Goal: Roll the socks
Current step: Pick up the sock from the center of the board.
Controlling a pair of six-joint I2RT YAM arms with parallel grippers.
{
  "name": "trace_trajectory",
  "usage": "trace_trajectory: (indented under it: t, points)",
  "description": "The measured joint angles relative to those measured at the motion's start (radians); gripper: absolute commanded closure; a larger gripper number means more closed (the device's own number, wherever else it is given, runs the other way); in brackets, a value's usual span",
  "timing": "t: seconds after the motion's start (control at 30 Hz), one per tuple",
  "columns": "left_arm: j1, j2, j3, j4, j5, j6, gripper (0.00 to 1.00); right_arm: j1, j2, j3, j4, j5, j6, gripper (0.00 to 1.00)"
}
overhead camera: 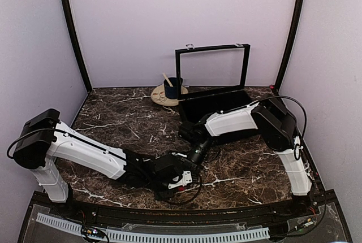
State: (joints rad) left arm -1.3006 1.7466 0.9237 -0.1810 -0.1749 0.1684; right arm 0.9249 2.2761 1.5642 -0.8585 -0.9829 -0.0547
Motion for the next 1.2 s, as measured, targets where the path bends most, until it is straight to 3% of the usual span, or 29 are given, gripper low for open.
trace_trajectory:
  t: [0.1, 0.4, 0.43, 0.47, 0.5, 0.9, 1.2]
  points:
    - [0.006, 0.012, 0.024, -0.024, 0.017, -0.016, 0.97, -0.006, 0.000, -0.002, -0.004, 0.000, 0.006, 0.77]
    - [0.033, 0.046, 0.084, -0.066, 0.084, -0.060, 1.00, -0.033, -0.019, -0.049, 0.019, -0.008, 0.006, 0.72]
    - [0.037, 0.050, 0.091, -0.069, 0.095, -0.065, 1.00, -0.036, -0.025, -0.056, 0.021, -0.005, 0.007, 0.64]
    - [0.042, 0.054, 0.098, -0.071, 0.111, -0.069, 1.00, -0.040, -0.033, -0.063, 0.023, -0.001, 0.007, 0.20]
    - [0.047, 0.057, 0.104, -0.073, 0.124, -0.073, 1.00, -0.042, -0.038, -0.067, 0.024, 0.002, 0.009, 0.03]
    - [0.100, 0.027, 0.150, -0.069, 0.332, -0.029, 1.00, -0.091, -0.174, -0.167, 0.006, 0.039, -0.013, 0.00]
    - [0.109, 0.028, 0.138, -0.026, 0.401, -0.019, 1.00, -0.104, -0.258, -0.287, 0.096, 0.067, 0.074, 0.00]
